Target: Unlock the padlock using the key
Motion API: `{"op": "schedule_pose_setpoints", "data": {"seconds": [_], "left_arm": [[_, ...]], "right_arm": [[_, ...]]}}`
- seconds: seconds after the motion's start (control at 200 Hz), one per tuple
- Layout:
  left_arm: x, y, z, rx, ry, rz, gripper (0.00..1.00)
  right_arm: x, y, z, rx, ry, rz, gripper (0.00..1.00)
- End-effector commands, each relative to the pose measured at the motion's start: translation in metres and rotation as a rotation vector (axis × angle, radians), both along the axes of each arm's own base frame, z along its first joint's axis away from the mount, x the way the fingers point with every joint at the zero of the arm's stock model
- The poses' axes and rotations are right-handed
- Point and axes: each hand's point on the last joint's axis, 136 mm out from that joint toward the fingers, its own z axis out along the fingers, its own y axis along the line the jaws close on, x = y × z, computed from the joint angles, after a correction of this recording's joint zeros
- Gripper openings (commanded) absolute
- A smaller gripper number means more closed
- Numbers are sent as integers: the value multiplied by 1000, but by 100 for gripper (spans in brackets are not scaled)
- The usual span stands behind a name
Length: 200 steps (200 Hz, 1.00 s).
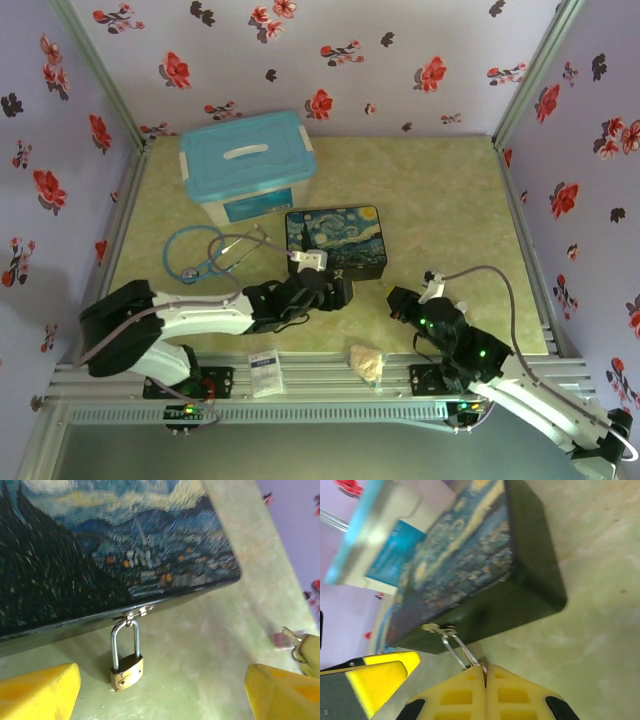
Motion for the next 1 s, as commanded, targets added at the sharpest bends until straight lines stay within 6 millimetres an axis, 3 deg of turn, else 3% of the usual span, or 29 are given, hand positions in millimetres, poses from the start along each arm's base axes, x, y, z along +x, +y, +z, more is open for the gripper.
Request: {"op": "schedule_pose_setpoints", "data": {"seconds": [0.0, 0.13, 0.29, 0.39, 0.515, 0.66, 0.745, 0.995], "left_arm": [[6, -17, -2, 19, -20, -60, 82], [11, -22, -20, 65, -8, -63, 79], [18, -25, -42, 67, 10, -44, 68], [18, -32, -51, 77, 26, -60, 56], [21, -33, -60, 69, 40, -34, 52], [35, -26, -64, 85, 50, 41, 40], [41, -33, -59, 65, 40, 41, 34], [55, -46, -52, 10, 45, 45, 29]], "right_arm": [[1, -10, -1, -70, 39, -35, 0], [2, -3, -8, -102, 65, -13, 0], [4, 0, -13, -113, 70, -12, 0], [5, 0, -13, -116, 70, -12, 0], [4, -1, -16, -119, 79, -12, 0], [5, 0, -20, -103, 88, -19, 0], [6, 1, -20, -91, 84, -22, 0], [10, 4, -20, -89, 84, -21, 0]]}}
